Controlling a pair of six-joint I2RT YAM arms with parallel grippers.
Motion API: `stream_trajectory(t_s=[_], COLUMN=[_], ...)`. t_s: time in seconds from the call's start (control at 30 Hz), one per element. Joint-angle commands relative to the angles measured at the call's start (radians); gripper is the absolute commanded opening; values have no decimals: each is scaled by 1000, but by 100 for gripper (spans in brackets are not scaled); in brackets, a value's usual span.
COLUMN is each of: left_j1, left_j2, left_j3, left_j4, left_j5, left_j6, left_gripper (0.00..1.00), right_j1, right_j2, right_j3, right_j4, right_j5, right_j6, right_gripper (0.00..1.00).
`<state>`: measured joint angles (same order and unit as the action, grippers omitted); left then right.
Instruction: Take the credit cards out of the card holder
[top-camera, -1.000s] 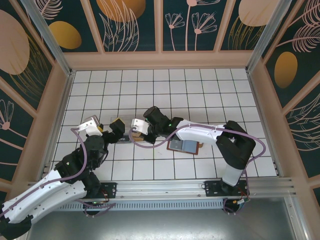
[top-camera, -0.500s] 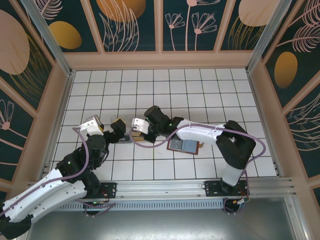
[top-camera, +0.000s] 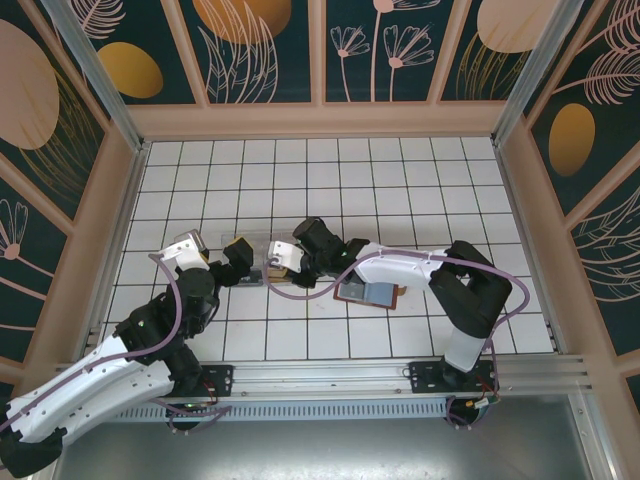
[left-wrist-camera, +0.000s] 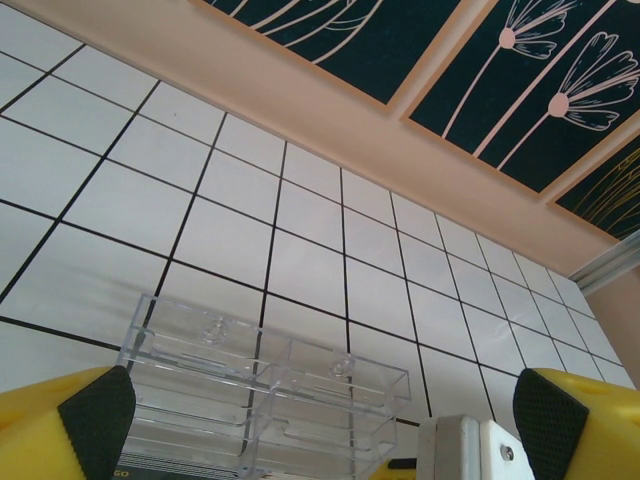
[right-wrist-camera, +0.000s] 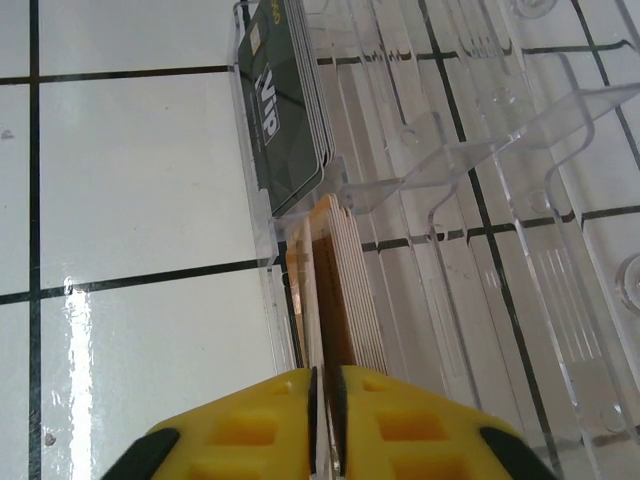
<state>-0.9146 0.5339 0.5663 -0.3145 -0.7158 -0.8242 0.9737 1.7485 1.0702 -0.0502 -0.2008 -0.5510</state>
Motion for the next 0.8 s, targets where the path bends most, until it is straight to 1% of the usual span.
stream_trajectory(t_s=[0.0, 0.23, 0.4, 0.53, 0.6, 0.7, 0.77], left_j1=[1, 0, 0, 0, 0, 0, -1], left_j2=[1, -1, 3, 13, 28, 59, 90], left_j3=[20, 15, 14, 15, 14, 12, 13], left_j4=[18, 18, 20, 31, 43, 67, 96], left_j5=[-4, -4, 1, 15, 35, 61, 92], left_j6=[-7, -8, -6, 2, 8, 18, 26], left_gripper=[99, 99, 99, 99, 99, 99, 99], right_j1=[-8, -8, -9, -12, -22, -73, -111], right_j2=[-1, -1, -31, -74, -129, -221, -310], right_j3=[-4, 5, -6, -33, -78, -136, -211], right_j4=[33, 38, 65, 93, 136, 177, 225], right_j5=[13, 17, 20, 44, 62, 37, 30], right_j6=[3, 12, 35, 84, 155, 308, 412], right_gripper=[20, 22, 24, 25, 27, 27, 28])
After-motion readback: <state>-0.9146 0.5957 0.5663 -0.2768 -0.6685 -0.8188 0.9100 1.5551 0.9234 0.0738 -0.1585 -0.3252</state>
